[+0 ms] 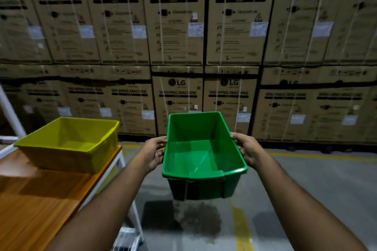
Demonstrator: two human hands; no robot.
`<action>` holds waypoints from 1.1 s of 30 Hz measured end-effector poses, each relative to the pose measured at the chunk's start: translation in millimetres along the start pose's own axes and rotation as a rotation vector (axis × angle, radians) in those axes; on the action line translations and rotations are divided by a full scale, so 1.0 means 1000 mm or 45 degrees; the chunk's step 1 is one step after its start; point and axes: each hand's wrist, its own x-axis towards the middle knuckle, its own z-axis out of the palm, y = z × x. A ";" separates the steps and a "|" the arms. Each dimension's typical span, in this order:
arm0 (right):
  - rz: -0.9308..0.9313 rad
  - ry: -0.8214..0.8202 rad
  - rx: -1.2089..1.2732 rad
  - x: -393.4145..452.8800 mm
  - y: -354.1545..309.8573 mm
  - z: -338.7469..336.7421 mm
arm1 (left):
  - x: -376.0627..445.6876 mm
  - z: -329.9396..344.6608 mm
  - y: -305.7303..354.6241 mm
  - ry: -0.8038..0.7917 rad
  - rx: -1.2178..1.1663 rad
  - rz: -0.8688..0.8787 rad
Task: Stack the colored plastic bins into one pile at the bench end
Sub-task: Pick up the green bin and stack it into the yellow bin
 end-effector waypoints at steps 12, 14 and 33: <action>0.066 -0.227 -0.029 0.225 -0.053 0.095 | 0.150 -0.030 0.120 0.193 -0.013 0.157; 0.087 -0.318 -0.059 0.263 -0.056 0.123 | 0.163 -0.042 0.136 0.262 -0.053 0.208; 0.370 -1.463 -0.201 0.360 -0.054 0.453 | 0.077 -0.151 0.238 1.255 -0.211 0.645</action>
